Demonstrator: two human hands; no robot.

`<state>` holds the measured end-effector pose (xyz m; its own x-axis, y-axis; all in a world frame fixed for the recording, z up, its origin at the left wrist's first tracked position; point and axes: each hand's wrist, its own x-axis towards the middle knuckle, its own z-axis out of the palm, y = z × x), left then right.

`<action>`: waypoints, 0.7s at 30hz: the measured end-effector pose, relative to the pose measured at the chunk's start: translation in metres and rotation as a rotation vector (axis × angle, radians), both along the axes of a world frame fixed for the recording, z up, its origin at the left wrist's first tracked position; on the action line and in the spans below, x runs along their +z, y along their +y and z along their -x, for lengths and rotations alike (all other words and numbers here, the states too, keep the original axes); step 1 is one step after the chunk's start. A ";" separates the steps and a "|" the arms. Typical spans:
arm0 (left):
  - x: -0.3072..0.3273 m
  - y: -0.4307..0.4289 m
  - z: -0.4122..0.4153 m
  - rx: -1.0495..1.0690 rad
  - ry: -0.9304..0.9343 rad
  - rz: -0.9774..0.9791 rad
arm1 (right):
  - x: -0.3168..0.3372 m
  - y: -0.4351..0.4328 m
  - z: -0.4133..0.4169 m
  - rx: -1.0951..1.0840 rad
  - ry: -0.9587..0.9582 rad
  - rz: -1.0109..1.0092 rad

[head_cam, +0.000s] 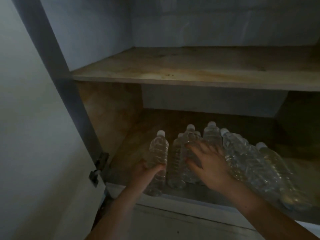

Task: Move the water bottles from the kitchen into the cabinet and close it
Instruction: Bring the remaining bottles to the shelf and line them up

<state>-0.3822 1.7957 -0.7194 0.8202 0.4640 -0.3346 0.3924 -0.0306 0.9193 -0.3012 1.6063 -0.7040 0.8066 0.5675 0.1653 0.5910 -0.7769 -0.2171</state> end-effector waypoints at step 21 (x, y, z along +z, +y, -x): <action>-0.049 0.003 -0.017 0.020 -0.238 -0.218 | -0.010 0.002 -0.003 -0.012 -0.051 0.047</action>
